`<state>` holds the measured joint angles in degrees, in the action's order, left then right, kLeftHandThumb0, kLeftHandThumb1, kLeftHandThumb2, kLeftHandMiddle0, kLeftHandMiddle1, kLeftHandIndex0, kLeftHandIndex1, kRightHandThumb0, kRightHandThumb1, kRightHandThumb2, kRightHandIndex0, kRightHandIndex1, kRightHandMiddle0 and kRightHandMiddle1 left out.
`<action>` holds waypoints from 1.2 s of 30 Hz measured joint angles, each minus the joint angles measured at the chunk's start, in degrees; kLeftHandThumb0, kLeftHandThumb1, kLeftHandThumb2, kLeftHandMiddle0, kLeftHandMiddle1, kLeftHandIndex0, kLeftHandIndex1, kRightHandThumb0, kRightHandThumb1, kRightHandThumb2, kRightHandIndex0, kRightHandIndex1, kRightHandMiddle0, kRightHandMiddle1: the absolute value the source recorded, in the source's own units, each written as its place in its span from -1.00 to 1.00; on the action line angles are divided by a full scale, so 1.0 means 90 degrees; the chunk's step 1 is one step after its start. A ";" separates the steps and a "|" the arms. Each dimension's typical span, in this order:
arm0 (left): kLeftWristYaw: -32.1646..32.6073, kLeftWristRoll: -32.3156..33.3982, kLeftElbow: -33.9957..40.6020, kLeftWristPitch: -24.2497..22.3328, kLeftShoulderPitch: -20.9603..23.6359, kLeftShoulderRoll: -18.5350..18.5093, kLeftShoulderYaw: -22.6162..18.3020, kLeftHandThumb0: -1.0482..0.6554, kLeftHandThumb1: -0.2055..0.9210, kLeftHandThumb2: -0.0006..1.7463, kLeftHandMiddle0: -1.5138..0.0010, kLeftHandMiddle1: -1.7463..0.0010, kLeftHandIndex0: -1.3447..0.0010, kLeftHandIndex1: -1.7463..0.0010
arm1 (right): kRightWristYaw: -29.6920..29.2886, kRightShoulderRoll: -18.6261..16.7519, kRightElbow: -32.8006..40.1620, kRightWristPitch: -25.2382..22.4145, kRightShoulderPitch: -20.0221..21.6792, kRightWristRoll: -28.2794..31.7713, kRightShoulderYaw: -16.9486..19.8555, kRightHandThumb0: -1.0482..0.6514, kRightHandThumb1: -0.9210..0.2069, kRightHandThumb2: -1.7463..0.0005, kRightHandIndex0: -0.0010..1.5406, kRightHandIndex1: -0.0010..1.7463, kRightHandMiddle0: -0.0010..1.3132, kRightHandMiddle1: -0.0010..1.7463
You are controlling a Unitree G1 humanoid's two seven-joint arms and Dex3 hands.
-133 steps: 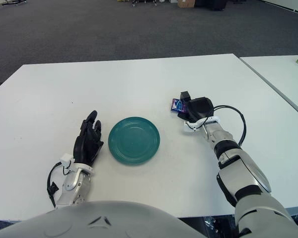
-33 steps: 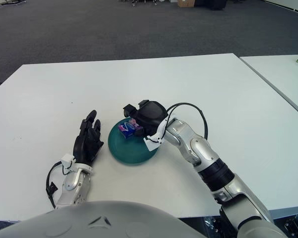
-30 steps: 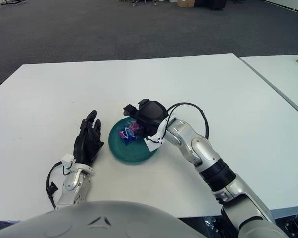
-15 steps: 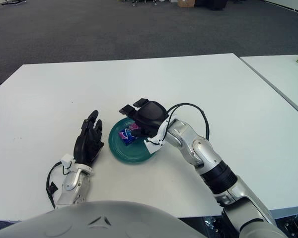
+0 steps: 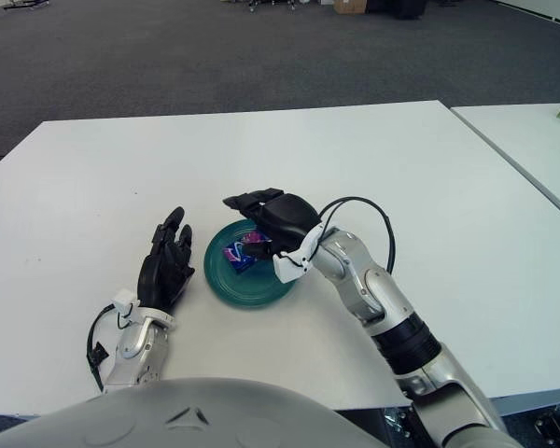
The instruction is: Put the gum into the plate.
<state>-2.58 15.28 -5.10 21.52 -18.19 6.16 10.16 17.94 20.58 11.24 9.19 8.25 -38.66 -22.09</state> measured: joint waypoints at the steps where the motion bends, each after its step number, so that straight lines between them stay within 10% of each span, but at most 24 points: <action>1: 0.0002 -0.0008 -0.0007 0.0011 0.0001 0.0001 -0.0004 -0.86 1.00 0.14 0.83 0.99 1.00 0.54 | -0.0071 -0.0138 -0.0024 -0.0098 -0.0072 0.0158 0.0085 -0.93 -1.00 -0.13 -0.75 -1.00 -1.00 -0.60; 24: 0.0409 -0.0517 -0.0023 0.0117 -0.0003 0.0002 0.0000 -0.95 1.00 0.13 0.78 0.99 1.00 0.38 | -0.2413 -0.2477 -0.1681 0.0303 -0.0779 0.3050 0.1631 -0.64 -1.00 -0.05 -0.60 -0.97 -1.00 -0.31; 36: 0.0408 -0.0560 -0.0002 0.0109 -0.0026 0.0002 0.0002 -0.98 1.00 0.13 0.79 1.00 1.00 0.39 | -0.2429 -0.2480 -0.1381 -0.0334 -0.0799 0.4074 0.2606 -0.60 -1.00 -0.06 -0.62 -0.98 -1.00 -0.35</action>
<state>1.10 10.24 -5.12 22.51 -18.43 6.18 10.18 -3.93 -1.74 -1.19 6.18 1.07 -1.99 1.36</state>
